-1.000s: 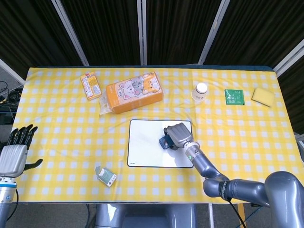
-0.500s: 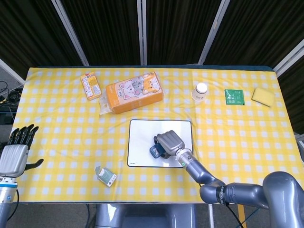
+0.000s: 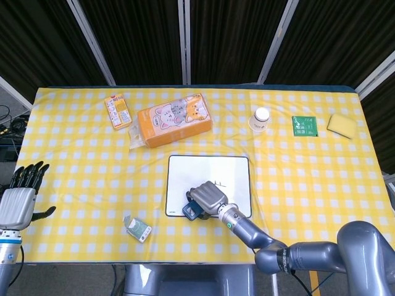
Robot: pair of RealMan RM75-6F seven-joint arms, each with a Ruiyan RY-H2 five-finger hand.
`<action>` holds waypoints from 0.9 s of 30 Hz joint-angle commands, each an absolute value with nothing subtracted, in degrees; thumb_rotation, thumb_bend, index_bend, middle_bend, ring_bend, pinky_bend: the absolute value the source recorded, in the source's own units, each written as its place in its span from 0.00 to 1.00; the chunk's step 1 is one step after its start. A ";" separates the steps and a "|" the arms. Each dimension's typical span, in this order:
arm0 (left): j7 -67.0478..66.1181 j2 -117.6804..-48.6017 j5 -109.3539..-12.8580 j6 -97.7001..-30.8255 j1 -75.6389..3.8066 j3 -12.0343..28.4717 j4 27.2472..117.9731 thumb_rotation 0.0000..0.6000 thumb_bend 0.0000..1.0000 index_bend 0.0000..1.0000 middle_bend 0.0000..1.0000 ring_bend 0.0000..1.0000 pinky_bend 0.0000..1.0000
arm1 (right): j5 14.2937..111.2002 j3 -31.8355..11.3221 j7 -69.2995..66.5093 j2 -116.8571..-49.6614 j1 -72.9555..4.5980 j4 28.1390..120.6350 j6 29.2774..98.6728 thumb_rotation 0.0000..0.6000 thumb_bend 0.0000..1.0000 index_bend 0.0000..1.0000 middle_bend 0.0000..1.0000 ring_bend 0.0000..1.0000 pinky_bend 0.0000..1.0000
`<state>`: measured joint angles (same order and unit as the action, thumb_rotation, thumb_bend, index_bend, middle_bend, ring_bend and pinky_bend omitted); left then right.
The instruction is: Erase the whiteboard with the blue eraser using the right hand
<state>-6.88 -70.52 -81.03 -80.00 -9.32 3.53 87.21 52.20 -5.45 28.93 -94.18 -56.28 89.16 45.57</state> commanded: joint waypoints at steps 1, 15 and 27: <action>-6.89 -70.52 -81.03 -79.94 -9.34 3.52 87.18 1.00 0.11 0.00 0.00 0.00 0.00 | 52.06 -5.44 28.80 -94.25 -56.40 88.72 45.40 1.00 0.54 0.86 0.74 0.75 0.77; -7.13 -70.82 -80.61 -79.32 -9.57 3.55 86.79 1.00 0.11 0.00 0.00 0.00 0.00 | 56.43 -5.98 23.81 -97.49 -54.95 79.24 46.77 1.00 0.54 0.86 0.74 0.75 0.77; -7.09 -70.82 -80.55 -79.39 -9.57 3.61 86.73 1.00 0.11 0.00 0.00 0.00 0.00 | 57.60 -6.64 22.90 -97.96 -53.45 74.13 47.93 1.00 0.54 0.86 0.74 0.75 0.77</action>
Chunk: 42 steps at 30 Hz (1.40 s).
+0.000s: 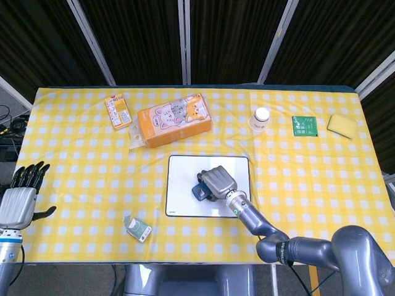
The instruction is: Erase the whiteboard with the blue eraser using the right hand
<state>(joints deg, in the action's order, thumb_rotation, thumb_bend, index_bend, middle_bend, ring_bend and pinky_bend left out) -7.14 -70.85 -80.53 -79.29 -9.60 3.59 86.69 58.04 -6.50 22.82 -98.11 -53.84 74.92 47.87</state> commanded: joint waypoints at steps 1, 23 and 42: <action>-7.02 -70.79 -80.58 -79.50 -9.53 3.63 86.78 1.00 0.11 0.00 0.00 0.00 0.00 | 57.28 -6.68 23.07 -97.79 -53.22 73.65 47.94 1.00 0.54 0.86 0.74 0.75 0.77; -6.93 -70.34 -81.38 -80.51 -9.26 3.55 87.60 1.00 0.11 0.00 0.00 0.00 0.00 | 53.39 -7.13 28.48 -92.66 -49.98 73.25 50.20 1.00 0.54 0.86 0.74 0.75 0.77; -7.14 -70.35 -81.69 -80.62 -9.29 3.49 87.85 1.00 0.11 0.00 0.00 0.00 0.00 | 56.32 -8.36 27.46 -96.37 -49.79 73.80 51.63 1.00 0.54 0.86 0.74 0.75 0.77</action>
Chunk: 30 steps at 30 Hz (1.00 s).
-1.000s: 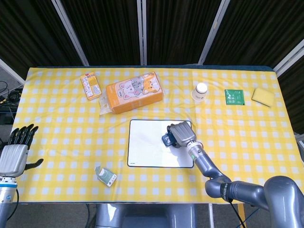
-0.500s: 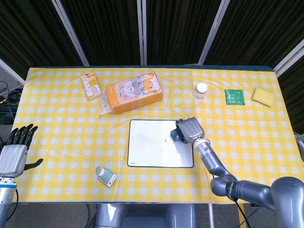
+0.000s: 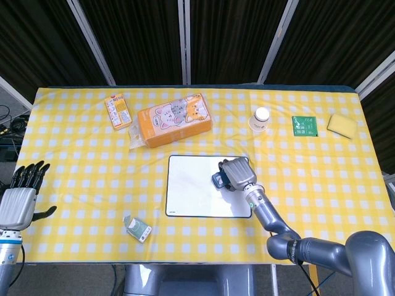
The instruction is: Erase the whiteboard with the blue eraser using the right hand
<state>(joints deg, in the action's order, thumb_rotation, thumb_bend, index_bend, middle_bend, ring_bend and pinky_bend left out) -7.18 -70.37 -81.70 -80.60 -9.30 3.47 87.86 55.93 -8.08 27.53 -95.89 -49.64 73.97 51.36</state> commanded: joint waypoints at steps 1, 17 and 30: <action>-6.98 -70.31 -81.64 -80.68 -9.25 3.53 87.84 1.00 0.11 0.00 0.00 0.00 0.00 | 56.70 -8.60 27.55 -96.90 -50.10 74.06 51.62 1.00 0.54 0.86 0.74 0.75 0.77; -6.62 -70.24 -81.47 -80.50 -9.25 3.57 87.61 1.00 0.11 0.00 0.00 0.00 0.00 | 58.56 -9.18 27.69 -102.13 -51.05 72.64 51.26 1.00 0.54 0.86 0.74 0.75 0.77; -6.72 -70.39 -81.39 -80.25 -9.33 3.52 87.36 1.00 0.11 0.00 0.00 0.00 0.00 | 59.02 -9.45 26.50 -102.66 -49.59 68.69 51.58 1.00 0.54 0.86 0.74 0.75 0.77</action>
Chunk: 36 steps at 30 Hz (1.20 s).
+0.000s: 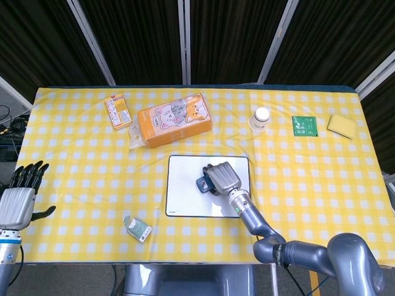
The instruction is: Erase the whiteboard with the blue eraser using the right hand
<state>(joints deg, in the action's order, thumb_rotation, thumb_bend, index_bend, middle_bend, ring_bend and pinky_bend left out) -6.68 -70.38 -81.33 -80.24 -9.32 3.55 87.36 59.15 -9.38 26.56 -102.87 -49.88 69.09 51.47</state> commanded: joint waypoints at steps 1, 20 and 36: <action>-6.75 -70.40 -81.41 -80.26 -9.33 3.52 87.36 1.00 0.11 0.00 0.00 0.00 0.00 | 59.04 -9.46 26.49 -102.61 -49.52 68.62 51.58 1.00 0.54 0.86 0.74 0.75 0.77; -7.07 -70.43 -81.50 -80.39 -9.31 3.48 87.57 1.00 0.11 0.00 0.00 0.00 0.00 | 57.26 -11.00 27.39 -98.94 -46.27 66.44 54.39 1.00 0.54 0.86 0.74 0.75 0.77; -6.92 -70.20 -81.86 -80.92 -9.14 3.47 87.96 1.00 0.11 0.00 0.00 0.00 0.00 | 61.12 -10.74 26.67 -91.58 -42.79 75.34 58.85 1.00 0.54 0.86 0.74 0.75 0.77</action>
<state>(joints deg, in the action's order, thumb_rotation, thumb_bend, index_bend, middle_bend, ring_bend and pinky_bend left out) -6.92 -70.21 -81.85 -80.92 -9.14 3.47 87.95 60.67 -11.14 26.26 -92.32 -43.24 74.56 58.44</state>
